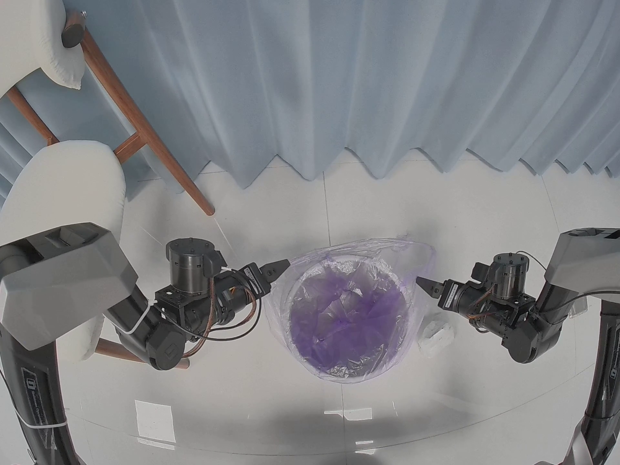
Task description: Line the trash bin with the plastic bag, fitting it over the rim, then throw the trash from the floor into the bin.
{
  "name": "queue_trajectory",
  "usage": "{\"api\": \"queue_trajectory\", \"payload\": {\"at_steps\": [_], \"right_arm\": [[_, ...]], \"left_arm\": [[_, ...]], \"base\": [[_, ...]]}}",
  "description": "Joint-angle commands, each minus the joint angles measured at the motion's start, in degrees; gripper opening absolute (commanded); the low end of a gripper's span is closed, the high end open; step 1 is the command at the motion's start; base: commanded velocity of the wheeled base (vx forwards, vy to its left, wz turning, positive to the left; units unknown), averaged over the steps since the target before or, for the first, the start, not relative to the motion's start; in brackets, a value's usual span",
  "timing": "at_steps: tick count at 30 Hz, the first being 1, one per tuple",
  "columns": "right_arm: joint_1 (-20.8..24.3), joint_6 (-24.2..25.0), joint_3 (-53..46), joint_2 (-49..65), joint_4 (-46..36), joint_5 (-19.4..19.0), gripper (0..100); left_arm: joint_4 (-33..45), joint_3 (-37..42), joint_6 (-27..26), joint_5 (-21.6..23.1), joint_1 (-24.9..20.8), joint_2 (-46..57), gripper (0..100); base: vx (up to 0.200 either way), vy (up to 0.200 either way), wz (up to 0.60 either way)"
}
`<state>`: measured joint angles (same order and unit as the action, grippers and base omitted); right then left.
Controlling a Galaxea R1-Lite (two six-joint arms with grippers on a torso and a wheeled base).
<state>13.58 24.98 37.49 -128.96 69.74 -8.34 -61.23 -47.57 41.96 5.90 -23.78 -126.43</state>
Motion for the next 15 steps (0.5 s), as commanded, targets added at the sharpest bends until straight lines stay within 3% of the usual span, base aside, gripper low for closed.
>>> {"api": "queue_trajectory", "payload": {"at_steps": [1,8,15], "right_arm": [[-0.3,0.3,5.1,-4.7,-0.1,1.6,100],[-0.3,-0.1,6.9,-8.8,0.0,4.5,100],[-0.3,-0.3,6.2,-11.5,0.4,4.9,100]], "left_arm": [[-0.4,2.9,0.1,0.3,0.6,4.3,100],[-0.5,0.7,-0.1,-0.2,0.7,-3.5,100],[1.4,-3.3,-3.0,-0.3,0.7,-10.0,100]], "base": [[0.0,0.0,0.0],[0.0,0.0,0.0],[0.0,0.0,0.0]]}}
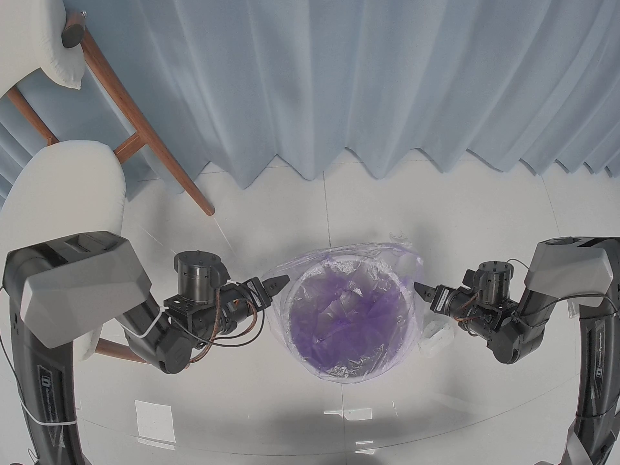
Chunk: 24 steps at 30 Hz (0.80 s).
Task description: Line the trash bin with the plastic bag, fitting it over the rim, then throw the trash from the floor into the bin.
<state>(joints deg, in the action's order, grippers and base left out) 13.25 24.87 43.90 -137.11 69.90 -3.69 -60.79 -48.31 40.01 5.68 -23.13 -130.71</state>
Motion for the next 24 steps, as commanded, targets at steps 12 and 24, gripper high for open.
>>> {"api": "queue_trajectory", "payload": {"at_steps": [12,24], "right_arm": [[-0.1,-0.9,0.0,-8.1,3.0,0.1,100],[-0.2,-0.9,0.9,-8.4,0.5,4.0,100]], "left_arm": [[8.2,-9.8,-1.3,-0.2,4.1,-8.5,100],[17.6,-12.5,-1.2,-1.9,4.0,-10.8,100]], "base": [[0.0,0.0,0.0],[0.0,0.0,0.0]]}}
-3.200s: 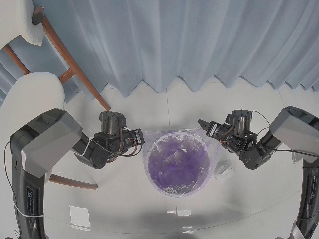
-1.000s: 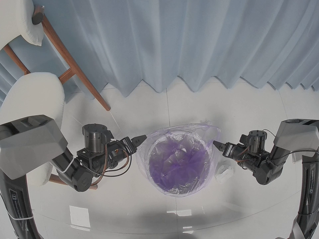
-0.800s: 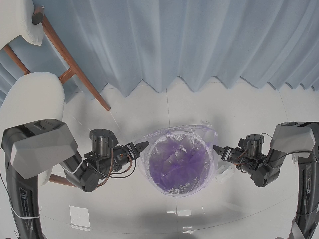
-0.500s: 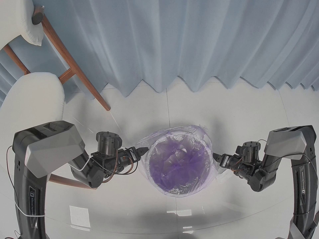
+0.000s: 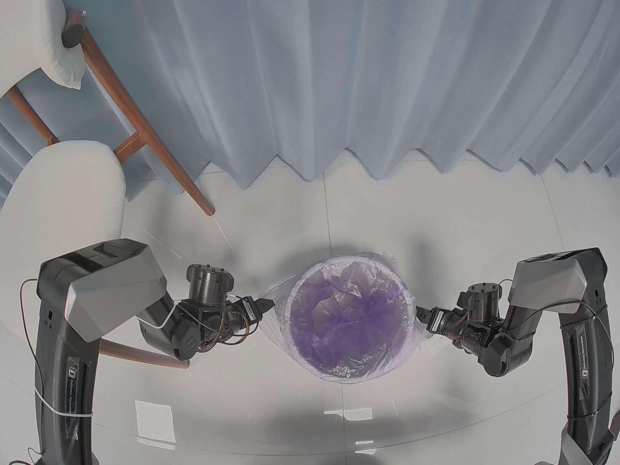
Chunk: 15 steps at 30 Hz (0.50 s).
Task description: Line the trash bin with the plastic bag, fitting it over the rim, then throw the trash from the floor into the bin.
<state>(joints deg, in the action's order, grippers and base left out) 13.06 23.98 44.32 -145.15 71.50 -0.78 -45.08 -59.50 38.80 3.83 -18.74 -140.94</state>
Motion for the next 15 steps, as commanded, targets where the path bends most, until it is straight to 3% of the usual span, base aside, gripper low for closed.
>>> {"api": "queue_trajectory", "payload": {"at_steps": [1,10,15], "right_arm": [[0.0,0.0,0.5,-0.3,-1.1,1.0,100],[-0.7,1.1,-2.4,4.0,-0.3,0.8,100],[-1.5,6.2,-7.1,12.5,-0.4,-0.1,100]], "left_arm": [[2.1,-1.7,0.0,0.0,-0.5,-0.6,100],[1.5,0.2,-0.1,0.4,-2.6,4.9,100],[2.2,7.4,-0.1,3.1,-3.3,13.5,100]], "base": [[0.0,0.0,0.0],[0.0,0.0,0.0],[0.0,0.0,0.0]]}}
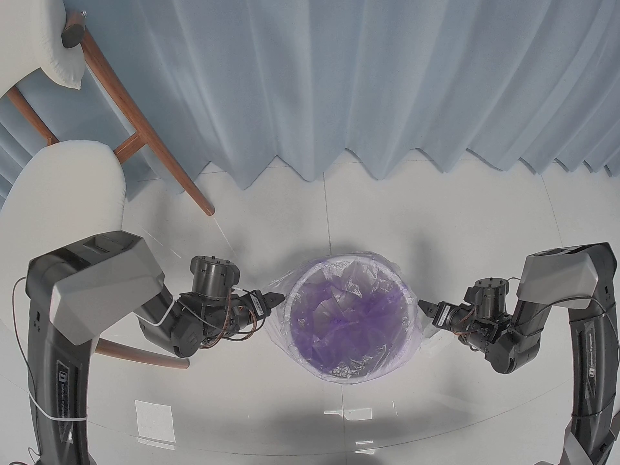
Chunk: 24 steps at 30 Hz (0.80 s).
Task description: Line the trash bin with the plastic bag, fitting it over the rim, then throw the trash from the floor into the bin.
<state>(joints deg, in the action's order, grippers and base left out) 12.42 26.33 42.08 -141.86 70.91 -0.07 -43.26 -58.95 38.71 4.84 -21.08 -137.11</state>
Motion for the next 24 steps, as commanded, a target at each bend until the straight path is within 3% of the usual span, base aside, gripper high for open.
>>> {"api": "queue_trajectory", "payload": {"at_steps": [1,6,12,17,24], "right_arm": [[-1.2,5.1,-7.3,12.0,0.2,-1.1,100],[-3.0,6.1,-15.8,19.1,1.0,-3.4,100],[-5.8,6.1,-25.4,28.7,1.9,-3.8,100],[-5.6,5.6,-34.2,35.3,2.1,-1.9,100],[-7.8,5.7,-38.4,42.7,5.5,0.8,100]], "left_arm": [[-0.4,9.8,0.1,2.8,-1.0,11.9,100],[-1.0,17.6,0.5,3.1,-0.5,17.2,100],[-7.7,25.1,3.0,3.2,-0.5,23.6,100],[-12.3,33.5,3.0,4.5,-1.4,30.6,100],[-12.8,40.3,2.9,4.9,-7.4,32.3,100]], "base": [[0.0,0.0,0.0],[0.0,0.0,0.0],[0.0,0.0,0.0],[0.0,0.0,0.0],[0.0,0.0,0.0]]}}
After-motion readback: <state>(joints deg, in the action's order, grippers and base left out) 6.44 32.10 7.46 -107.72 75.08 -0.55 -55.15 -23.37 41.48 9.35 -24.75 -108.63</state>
